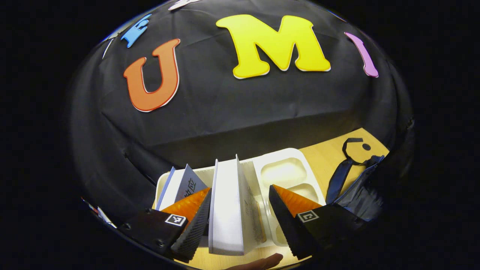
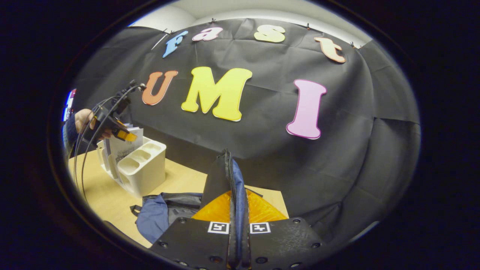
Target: Open the schoolbag, grab two books from the bookshelf and put them into the schoolbag.
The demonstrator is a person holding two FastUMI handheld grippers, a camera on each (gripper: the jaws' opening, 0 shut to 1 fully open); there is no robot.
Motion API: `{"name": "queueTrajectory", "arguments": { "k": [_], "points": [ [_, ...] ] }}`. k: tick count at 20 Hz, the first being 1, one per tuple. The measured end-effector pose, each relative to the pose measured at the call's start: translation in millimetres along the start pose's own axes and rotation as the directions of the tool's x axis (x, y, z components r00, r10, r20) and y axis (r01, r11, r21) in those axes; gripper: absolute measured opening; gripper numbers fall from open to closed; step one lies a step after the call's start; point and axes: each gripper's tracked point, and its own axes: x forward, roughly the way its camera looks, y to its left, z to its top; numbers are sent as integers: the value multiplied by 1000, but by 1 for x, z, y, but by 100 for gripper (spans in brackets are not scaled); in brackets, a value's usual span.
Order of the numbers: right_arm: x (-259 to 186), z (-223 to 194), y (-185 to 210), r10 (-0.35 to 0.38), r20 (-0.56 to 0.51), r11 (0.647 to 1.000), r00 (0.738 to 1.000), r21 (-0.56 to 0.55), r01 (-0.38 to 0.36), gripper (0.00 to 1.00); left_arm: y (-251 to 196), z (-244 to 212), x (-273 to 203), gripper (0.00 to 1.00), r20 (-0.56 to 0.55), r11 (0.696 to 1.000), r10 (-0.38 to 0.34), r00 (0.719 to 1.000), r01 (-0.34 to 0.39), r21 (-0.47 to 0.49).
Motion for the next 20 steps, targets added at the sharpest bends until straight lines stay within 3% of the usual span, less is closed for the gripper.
{"name": "queueTrajectory", "arguments": {
  "k": [3, 6, 8, 12, 18, 20],
  "points": [
    [-1, -6, 2, 10, 6, 1000, 1000, -6, -10, 5, -4, -5, 10, 88, -58, 1000, -3, 998, 3, 3],
    [-2, -7, 1, 21, 15, 1000, 1000, -1, -21, 5, -27, -32, 18, 82, -202, 994, -98, 974, 87, -62],
    [-4, -11, 0, 30, 27, 1000, 999, 10, -30, 5, -23, -43, 19, 73, -284, 996, -65, 957, 47, -71],
    [-7, -22, -4, 43, 38, 999, 998, 24, -44, 5, -29, -41, 22, 55, -329, 997, -71, 942, 61, -39],
    [-1, -40, -5, 58, 35, 996, 998, 66, -61, 3, -21, -47, 9, 51, -345, 998, -29, 938, 6, -67],
    [-1, -43, -4, 60, 30, 996, 998, 71, -62, 5, -20, -49, -2, 49, -340, 995, -49, 939, 16, -97]
  ]
}}
